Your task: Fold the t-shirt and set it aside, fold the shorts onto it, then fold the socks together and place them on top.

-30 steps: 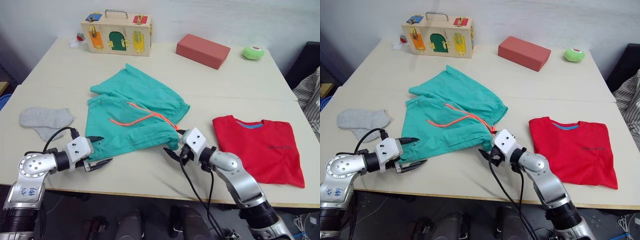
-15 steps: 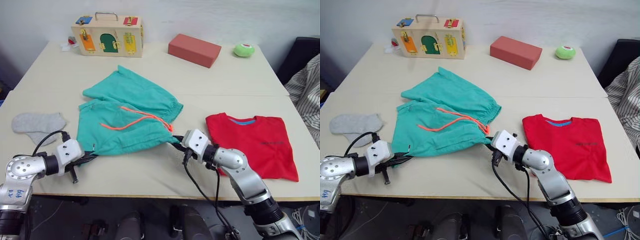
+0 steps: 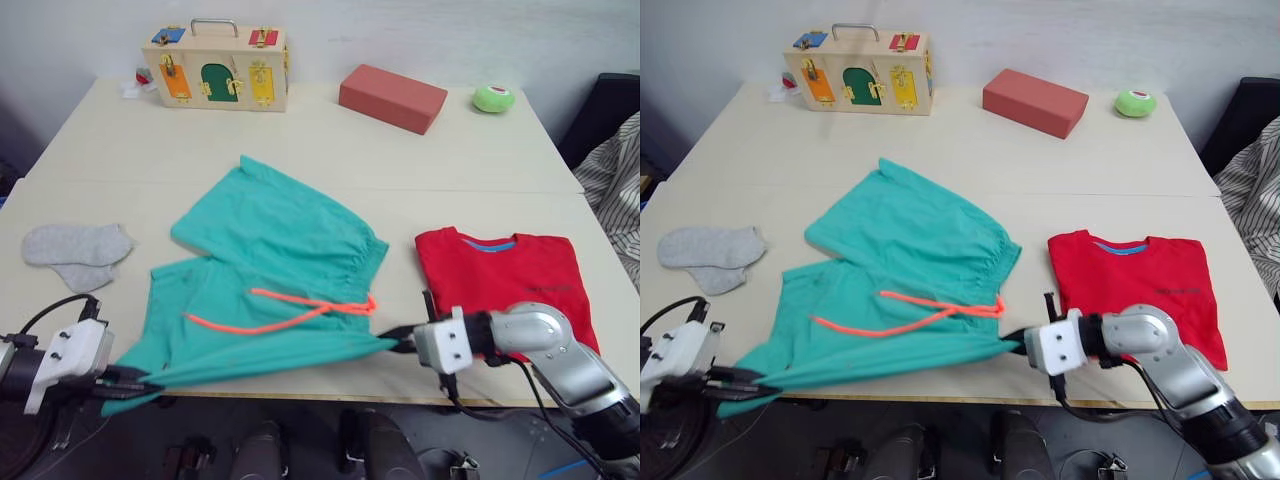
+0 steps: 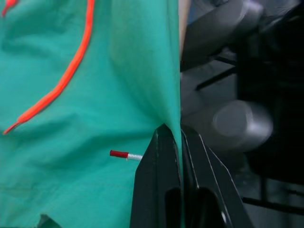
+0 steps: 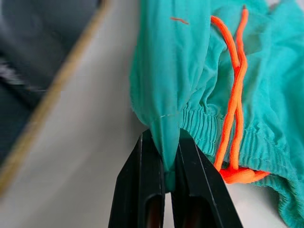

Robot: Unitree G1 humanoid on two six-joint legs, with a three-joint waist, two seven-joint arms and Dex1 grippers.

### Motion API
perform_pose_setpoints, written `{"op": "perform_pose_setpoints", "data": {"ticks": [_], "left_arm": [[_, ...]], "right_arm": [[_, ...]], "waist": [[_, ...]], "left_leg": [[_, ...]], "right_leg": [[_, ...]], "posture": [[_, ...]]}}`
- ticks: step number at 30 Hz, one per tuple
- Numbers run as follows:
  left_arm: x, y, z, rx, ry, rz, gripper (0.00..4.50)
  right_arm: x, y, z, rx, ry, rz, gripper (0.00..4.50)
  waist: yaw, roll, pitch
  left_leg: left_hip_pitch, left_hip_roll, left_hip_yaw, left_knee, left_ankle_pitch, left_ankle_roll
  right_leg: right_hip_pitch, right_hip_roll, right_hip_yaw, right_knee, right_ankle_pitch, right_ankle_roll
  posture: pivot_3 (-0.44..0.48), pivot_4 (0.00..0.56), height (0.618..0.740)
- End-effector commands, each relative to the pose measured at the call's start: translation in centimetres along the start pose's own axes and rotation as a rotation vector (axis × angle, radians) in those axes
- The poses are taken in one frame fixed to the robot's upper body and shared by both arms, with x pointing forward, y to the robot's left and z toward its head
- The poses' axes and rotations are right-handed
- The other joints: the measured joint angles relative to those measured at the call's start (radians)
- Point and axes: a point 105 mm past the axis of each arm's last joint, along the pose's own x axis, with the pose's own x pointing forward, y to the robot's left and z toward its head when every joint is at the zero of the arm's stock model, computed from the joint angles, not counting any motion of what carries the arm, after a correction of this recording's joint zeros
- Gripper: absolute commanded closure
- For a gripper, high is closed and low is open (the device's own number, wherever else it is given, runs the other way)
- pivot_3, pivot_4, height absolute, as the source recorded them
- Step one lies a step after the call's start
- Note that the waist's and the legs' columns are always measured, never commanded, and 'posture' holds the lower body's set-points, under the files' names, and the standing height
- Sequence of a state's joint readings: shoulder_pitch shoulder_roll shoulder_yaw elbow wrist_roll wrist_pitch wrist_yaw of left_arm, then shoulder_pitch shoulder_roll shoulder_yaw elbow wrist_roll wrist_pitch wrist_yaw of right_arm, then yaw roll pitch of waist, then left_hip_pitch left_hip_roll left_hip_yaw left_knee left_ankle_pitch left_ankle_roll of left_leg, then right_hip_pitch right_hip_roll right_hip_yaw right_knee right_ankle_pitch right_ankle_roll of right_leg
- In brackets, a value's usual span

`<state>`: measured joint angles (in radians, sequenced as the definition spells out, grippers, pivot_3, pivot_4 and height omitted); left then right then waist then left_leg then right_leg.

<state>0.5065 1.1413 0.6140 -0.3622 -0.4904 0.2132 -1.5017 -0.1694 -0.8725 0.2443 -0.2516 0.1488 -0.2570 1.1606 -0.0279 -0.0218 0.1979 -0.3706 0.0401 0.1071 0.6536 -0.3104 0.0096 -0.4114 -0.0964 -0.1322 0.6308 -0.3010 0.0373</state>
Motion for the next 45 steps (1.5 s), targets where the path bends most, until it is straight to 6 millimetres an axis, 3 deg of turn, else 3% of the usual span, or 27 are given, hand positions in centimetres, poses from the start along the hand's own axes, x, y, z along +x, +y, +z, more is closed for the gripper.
{"op": "perform_pose_setpoints", "data": {"ticks": [1,4,8,11,16,20,25,31,35,37,40,45], "left_arm": [[-1.2,-1.7,-0.5,-0.065,0.097,-0.069,4.50],[-1.1,-1.9,-0.2,-0.097,0.114,-0.088,4.50],[-1.4,0.9,1.3,-0.024,0.091,-0.033,4.50],[-1.9,4.4,3.0,0.044,0.059,0.039,4.50],[-3.2,12.2,6.6,0.251,0.025,0.191,4.50],[-2.7,17.7,10.6,0.394,-0.029,0.250,4.50],[-0.8,22.5,14.5,0.505,-0.007,0.335,4.50],[1.1,25.2,16.9,0.524,-0.005,0.457,4.50],[2.2,26.9,18.4,0.517,-0.031,0.605,4.50],[2.8,27.4,19.0,0.518,-0.056,0.653,4.50],[3.8,27.8,19.2,0.517,-0.062,0.683,4.50],[5.5,28.4,17.9,0.452,-0.019,0.698,4.50]], "right_arm": [[-0.9,0.9,-0.6,0.033,0.044,0.027,4.47],[-0.5,3.1,-0.1,0.114,0.021,0.103,4.47],[-0.7,4.1,1.0,0.209,-0.029,0.104,4.47],[-1.1,3.5,1.9,0.299,-0.081,0.037,4.47],[-1.7,2.6,3.2,0.422,-0.157,-0.067,4.47],[-2.0,1.8,3.8,0.481,-0.191,-0.149,4.47],[-2.2,0.8,3.9,0.562,-0.209,-0.263,4.47],[-1.7,-1.0,3.4,0.625,-0.209,-0.428,4.47],[-1.2,-2.8,1.5,0.682,-0.151,-0.575,4.47],[-1.9,-3.3,0.0,0.682,-0.079,-0.633,4.47],[-2.4,-3.8,-0.7,0.730,-0.086,-0.682,4.47],[-0.9,-3.5,-1.6,0.755,-0.049,-0.666,4.47]], "waist": [[0.001,0.001,0.000],[0.008,0.001,0.000],[0.034,0.002,0.001],[0.051,0.002,0.001],[0.062,0.004,0.002],[0.073,0.002,0.001],[0.065,-0.003,0.003],[0.040,-0.004,0.003],[0.037,-0.005,0.004],[0.038,-0.005,0.004],[0.040,-0.006,0.004],[0.038,-0.006,0.004]], "left_leg": [[0.000,0.001,0.000,0.000,0.000,-0.001],[0.000,0.002,0.000,-0.001,0.001,-0.002],[0.000,0.003,-0.001,0.000,0.001,-0.002],[0.000,0.003,0.000,0.001,0.001,-0.003],[-0.002,0.003,0.001,0.000,0.003,-0.001],[-0.004,0.004,0.004,0.005,0.006,-0.006],[-0.005,0.006,0.013,0.012,0.001,-0.003],[-0.005,0.006,0.016,0.012,-0.002,0.001],[-0.006,0.008,0.015,0.013,-0.001,0.000],[-0.006,0.007,0.015,0.013,0.000,0.000],[-0.006,0.007,0.015,0.014,-0.001,0.000],[-0.006,0.007,0.017,0.013,-0.001,0.000]], "right_leg": [[0.000,0.001,0.000,0.000,0.000,0.000],[-0.001,0.002,0.000,0.000,0.000,-0.001],[0.000,0.003,0.000,0.000,0.000,-0.002],[0.000,0.003,0.000,-0.003,0.000,-0.003],[-0.001,0.004,0.000,-0.003,0.003,-0.003],[-0.002,0.011,0.000,0.000,0.004,-0.002],[-0.003,0.017,0.001,0.000,0.006,0.002],[-0.004,0.015,0.005,-0.004,0.008,0.006],[-0.005,0.014,0.010,-0.002,0.008,0.006],[-0.006,0.014,0.013,-0.001,0.008,0.006],[-0.006,0.014,0.015,-0.001,0.008,0.006],[-0.007,0.016,0.015,-0.001,0.008,0.006]], "posture": [[0.000,0.150,0.740],[0.000,0.150,0.740],[0.000,0.150,0.740],[0.000,0.150,0.740],[0.000,0.150,0.740],[0.000,0.150,0.740],[0.000,0.150,0.740],[0.000,0.150,0.740],[0.000,0.150,0.740],[0.000,0.150,0.740],[0.000,0.150,0.740],[0.000,0.150,0.740]]}}
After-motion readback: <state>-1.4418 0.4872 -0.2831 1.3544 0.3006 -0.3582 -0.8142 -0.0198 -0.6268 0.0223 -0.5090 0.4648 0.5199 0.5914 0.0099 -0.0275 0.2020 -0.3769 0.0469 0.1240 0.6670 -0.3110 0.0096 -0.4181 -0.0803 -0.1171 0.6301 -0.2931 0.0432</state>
